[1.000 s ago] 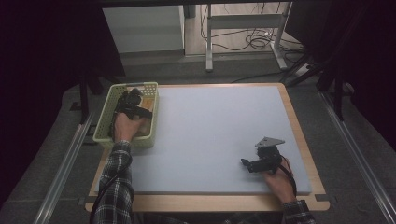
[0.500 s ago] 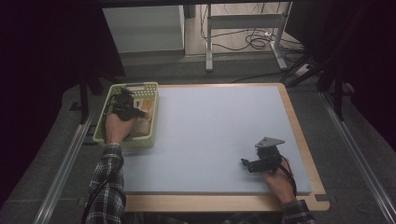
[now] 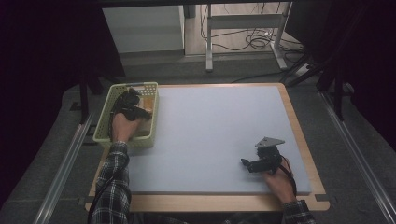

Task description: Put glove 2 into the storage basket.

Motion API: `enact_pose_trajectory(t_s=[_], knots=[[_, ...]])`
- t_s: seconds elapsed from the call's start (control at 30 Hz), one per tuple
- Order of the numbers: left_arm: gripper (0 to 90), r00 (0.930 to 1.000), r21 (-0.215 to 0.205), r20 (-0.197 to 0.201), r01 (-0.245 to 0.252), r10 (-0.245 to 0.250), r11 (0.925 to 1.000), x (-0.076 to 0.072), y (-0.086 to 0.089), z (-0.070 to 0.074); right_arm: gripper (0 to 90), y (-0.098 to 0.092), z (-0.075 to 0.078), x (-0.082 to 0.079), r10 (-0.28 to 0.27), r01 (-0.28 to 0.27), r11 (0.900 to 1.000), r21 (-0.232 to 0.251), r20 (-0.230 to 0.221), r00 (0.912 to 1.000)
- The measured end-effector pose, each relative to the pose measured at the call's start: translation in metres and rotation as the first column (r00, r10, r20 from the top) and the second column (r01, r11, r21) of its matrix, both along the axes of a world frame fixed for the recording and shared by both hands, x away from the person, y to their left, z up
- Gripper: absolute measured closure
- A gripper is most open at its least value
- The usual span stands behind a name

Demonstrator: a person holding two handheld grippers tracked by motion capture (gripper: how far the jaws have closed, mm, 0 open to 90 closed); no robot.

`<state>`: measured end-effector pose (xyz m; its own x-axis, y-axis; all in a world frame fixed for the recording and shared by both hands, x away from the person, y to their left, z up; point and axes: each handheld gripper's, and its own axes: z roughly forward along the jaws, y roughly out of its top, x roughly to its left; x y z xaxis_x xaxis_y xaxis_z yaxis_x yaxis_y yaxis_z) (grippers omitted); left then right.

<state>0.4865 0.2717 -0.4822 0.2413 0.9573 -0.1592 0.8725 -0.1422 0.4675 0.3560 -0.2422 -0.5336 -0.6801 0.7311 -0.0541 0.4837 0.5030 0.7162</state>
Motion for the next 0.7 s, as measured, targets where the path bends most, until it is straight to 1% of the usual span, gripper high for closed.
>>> enact_pose_trajectory(t_s=[0.07,0.13,0.2,0.37,0.47,0.57,0.67,0.7], knots=[[43.7,0.9996,0.007,0.025,-0.009,0.008,0.9999,-0.004,0.004,0.004,8.2,0.000,0.000,0.000,0.000,0.000,1.000,0.000,0.000,1.0000],[37.0,0.9988,0.012,0.046,-0.015,0.014,0.9998,-0.007,0.007,0.007,8.2,0.000,0.000,0.000,0.000,0.000,1.000,0.000,0.000,1.0000],[33.1,0.9975,0.023,0.069,-0.014,0.012,0.9996,-0.010,0.009,0.010,8.2,0.000,0.000,0.000,0.000,0.000,1.000,-0.001,0.000,1.0000],[21.0,0.9938,0.029,0.111,-0.015,0.012,0.9995,-0.017,0.015,0.015,8.2,0.000,0.000,0.000,0.000,0.000,1.000,-0.001,0.000,1.0000],[17.0,0.9913,0.020,0.132,-0.002,-0.001,0.9998,-0.023,0.018,0.018,8.2,0.000,0.000,0.000,0.000,0.000,1.000,-0.001,0.000,1.0000],[13.3,0.9885,0.023,0.151,0.010,-0.013,0.9997,-0.028,0.019,0.021,8.2,0.000,0.000,0.000,0.000,0.000,1.000,-0.001,0.000,1.0000],[8.6,0.9853,0.030,0.170,0.011,-0.016,0.9995,-0.033,0.021,0.024,8.2,0.000,0.000,0.000,0.000,0.000,1.000,-0.001,0.000,1.0000],[7.5,0.9846,0.025,0.174,0.011,-0.015,0.9996,-0.035,0.021,0.025,8.2,0.000,0.000,0.000,0.000,0.000,1.000,-0.001,0.000,1.0000]])
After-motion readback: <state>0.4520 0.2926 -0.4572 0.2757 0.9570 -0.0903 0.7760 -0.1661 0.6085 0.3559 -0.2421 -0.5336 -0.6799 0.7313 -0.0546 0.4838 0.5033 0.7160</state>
